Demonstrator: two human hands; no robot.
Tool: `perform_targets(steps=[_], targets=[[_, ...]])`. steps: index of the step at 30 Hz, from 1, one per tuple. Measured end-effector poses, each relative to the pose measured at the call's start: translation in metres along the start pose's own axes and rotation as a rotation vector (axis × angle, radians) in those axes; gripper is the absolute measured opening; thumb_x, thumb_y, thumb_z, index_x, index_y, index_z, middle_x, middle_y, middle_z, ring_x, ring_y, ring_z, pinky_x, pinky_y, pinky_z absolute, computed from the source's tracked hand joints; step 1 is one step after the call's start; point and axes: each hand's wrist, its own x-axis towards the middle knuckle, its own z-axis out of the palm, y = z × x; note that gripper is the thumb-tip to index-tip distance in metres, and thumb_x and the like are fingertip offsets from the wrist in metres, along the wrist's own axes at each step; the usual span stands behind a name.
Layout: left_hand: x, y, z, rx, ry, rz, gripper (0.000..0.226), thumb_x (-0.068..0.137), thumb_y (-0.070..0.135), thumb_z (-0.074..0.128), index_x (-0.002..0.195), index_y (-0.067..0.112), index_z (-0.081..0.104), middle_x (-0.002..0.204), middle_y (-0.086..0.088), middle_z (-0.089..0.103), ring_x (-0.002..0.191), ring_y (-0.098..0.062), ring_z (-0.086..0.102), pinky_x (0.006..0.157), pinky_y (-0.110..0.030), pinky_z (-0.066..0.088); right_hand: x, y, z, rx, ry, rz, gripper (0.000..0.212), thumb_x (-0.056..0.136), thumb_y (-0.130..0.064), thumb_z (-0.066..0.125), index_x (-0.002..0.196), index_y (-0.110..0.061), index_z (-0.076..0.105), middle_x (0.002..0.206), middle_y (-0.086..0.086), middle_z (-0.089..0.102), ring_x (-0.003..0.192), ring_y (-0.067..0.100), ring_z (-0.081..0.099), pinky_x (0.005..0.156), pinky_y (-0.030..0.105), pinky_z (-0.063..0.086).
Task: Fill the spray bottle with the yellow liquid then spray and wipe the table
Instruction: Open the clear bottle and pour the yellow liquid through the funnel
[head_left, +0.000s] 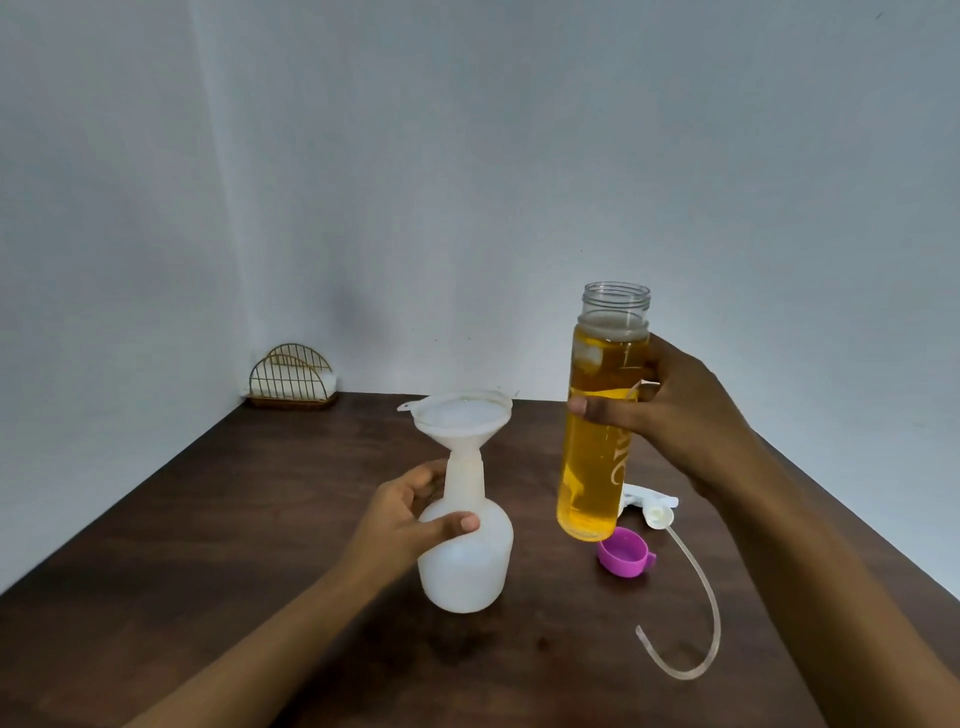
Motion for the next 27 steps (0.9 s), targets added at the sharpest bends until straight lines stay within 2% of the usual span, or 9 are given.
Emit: perform_targets(steps=[2,4,6,7,10,13,19,24,27], targets=[[0.0,0.002,-0.009,-0.149,0.046,0.039,0.091,0.028,0.063,0.085,0.11,0.038,0.056,0.109,0.022,0.067,0.106,0.005,0.061,0.081,-0.017,0.053,0.004,0.001,0.002,-0.013,-0.006,-0.005,0.046,0.064,-0.036,0.082,0.102,-0.039,0.056,0.103,-0.015,0.066,0.092,0.003,0.064,0.076,0.024,0.05],[0.003,0.01,-0.023,-0.254,0.141,0.078,0.09,0.032,0.066,0.083,0.111,0.03,0.058,0.11,0.023,0.068,0.106,0.006,0.061,0.083,-0.016,0.052,0.007,0.002,0.003,-0.038,-0.014,-0.008,0.048,0.064,-0.038,0.082,0.103,-0.039,0.055,0.103,-0.016,0.065,0.092,0.001,0.063,0.075,0.022,0.049],[0.006,0.024,-0.039,-0.345,0.223,0.071,0.071,0.055,0.069,0.07,0.107,0.021,0.062,0.114,0.011,0.069,0.106,-0.005,0.064,0.095,-0.028,0.049,0.01,0.003,0.006,-0.073,-0.026,-0.01,0.05,0.063,-0.04,0.081,0.105,-0.039,0.053,0.1,-0.02,0.061,0.089,-0.004,0.06,0.071,0.018,0.046],[0.006,0.032,-0.046,-0.376,0.254,0.025,0.063,0.066,0.064,0.06,0.108,0.017,0.063,0.113,0.003,0.07,0.101,-0.011,0.067,0.095,-0.034,0.049,0.01,0.003,0.007,-0.088,-0.032,-0.011,0.051,0.063,-0.04,0.081,0.106,-0.039,0.052,0.099,-0.021,0.06,0.087,-0.005,0.058,0.069,0.016,0.045],[0.009,0.056,-0.061,-0.307,0.231,-0.13,0.047,0.079,0.047,0.053,0.107,0.013,0.066,0.095,-0.009,0.074,0.073,-0.017,0.071,0.066,-0.032,0.057,0.014,0.004,0.01,-0.108,-0.044,-0.006,0.054,0.063,-0.039,0.082,0.108,-0.037,0.054,0.104,-0.016,0.063,0.091,0.002,0.061,0.073,0.019,0.045],[0.011,0.071,-0.066,-0.248,0.086,-0.25,0.042,0.074,0.041,0.059,0.104,0.012,0.067,0.084,-0.009,0.074,0.057,-0.015,0.067,0.05,-0.026,0.055,0.016,0.004,0.014,-0.125,-0.061,-0.004,0.054,0.063,-0.039,0.082,0.108,-0.038,0.053,0.103,-0.016,0.062,0.092,0.006,0.061,0.071,0.018,0.044],[0.02,0.082,-0.066,-0.309,0.05,-0.325,0.041,0.064,0.03,0.068,0.098,0.007,0.068,0.075,-0.007,0.073,0.048,-0.011,0.064,0.043,-0.022,0.053,0.017,0.004,0.02,-0.214,-0.091,-0.018,0.053,0.064,-0.039,0.082,0.11,-0.035,0.055,0.091,-0.021,0.058,0.077,-0.008,0.053,0.063,0.009,0.038],[0.025,0.086,-0.064,-0.337,0.069,-0.331,0.036,0.064,0.022,0.069,0.094,0.003,0.07,0.068,-0.006,0.073,0.046,-0.008,0.064,0.043,-0.019,0.053,0.019,0.002,0.022,-0.392,-0.094,-0.044,0.061,0.065,-0.045,0.079,0.116,-0.029,0.052,0.1,-0.011,0.055,0.087,0.01,0.054,0.072,0.024,0.044],[0.027,0.086,-0.064,-0.343,0.077,-0.338,0.035,0.063,0.02,0.069,0.093,0.003,0.07,0.067,-0.006,0.072,0.046,-0.008,0.064,0.043,-0.019,0.053,0.02,0.002,0.022,-0.431,-0.098,-0.05,0.061,0.064,-0.046,0.079,0.115,-0.028,0.052,0.101,-0.01,0.057,0.091,0.014,0.056,0.078,0.03,0.048]])
